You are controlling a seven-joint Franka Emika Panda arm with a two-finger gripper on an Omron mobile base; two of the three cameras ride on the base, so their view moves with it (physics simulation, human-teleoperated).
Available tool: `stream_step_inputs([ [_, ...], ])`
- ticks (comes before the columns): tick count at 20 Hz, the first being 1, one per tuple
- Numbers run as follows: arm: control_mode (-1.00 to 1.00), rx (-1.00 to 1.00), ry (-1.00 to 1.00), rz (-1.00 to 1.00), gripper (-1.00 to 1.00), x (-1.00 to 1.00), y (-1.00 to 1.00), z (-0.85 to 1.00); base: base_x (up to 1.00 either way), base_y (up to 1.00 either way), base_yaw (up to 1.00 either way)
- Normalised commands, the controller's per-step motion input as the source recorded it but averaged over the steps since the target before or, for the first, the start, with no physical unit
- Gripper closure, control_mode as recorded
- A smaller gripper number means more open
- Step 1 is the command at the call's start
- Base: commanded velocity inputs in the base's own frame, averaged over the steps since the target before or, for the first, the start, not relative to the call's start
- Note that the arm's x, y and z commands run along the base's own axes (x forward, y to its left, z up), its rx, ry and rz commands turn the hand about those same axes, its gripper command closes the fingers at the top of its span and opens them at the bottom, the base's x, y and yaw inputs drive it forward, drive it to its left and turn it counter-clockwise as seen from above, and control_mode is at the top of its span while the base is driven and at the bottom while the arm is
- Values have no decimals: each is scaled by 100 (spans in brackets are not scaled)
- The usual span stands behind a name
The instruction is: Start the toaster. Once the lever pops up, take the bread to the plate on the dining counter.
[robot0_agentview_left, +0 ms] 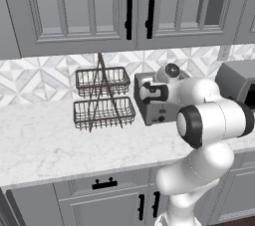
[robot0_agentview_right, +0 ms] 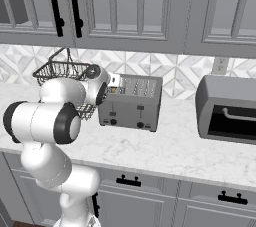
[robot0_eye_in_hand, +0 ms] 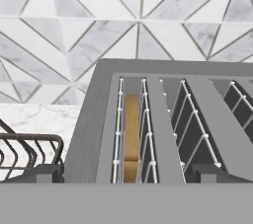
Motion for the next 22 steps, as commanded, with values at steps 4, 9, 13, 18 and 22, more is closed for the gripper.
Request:
stream_step_inputs([
  [4,-100,0,0,0,-100,0,0,1,0,0,0],
  [9,-100,0,0,0,-100,0,-1,9,0,0,0],
  [13,-100,4,0,0,-100,0,-1,10,0,0,0],
  [18,-100,3,0,0,-100,0,-3,9,0,0,0],
  [22,-100,1,0,0,-100,0,-4,0,0,0,0],
])
